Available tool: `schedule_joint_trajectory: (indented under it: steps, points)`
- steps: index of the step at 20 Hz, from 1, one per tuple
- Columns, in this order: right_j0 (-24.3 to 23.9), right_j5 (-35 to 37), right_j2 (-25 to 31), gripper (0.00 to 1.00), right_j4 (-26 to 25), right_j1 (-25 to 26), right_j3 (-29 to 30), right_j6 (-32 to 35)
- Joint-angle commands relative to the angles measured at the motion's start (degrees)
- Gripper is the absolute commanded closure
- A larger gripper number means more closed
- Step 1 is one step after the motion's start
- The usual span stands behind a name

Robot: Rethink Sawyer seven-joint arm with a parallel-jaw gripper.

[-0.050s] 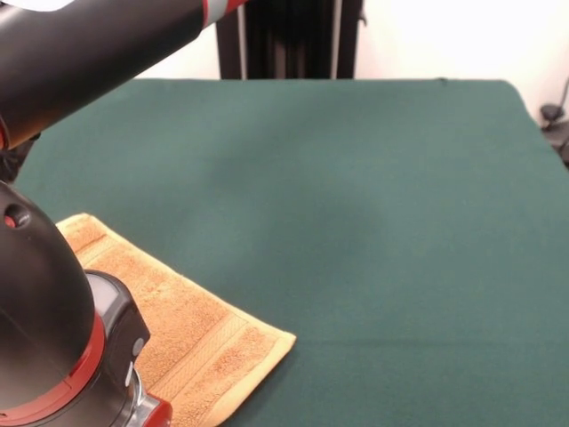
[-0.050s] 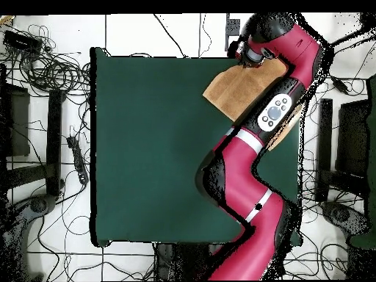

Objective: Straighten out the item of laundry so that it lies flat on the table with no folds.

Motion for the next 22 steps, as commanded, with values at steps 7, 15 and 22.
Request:
schedule_joint_trajectory:
  steps: [7,15,22]
  points:
    - [3.1,5.2,-0.9,1.0,-9.5,-0.2,-4.6,-21.1]
    - [3.1,6.0,-0.1,1.0,-10.8,-0.1,-4.5,-22.1]
    - [3.1,6.2,0.5,1.0,-11.1,0.0,-4.6,-21.3]
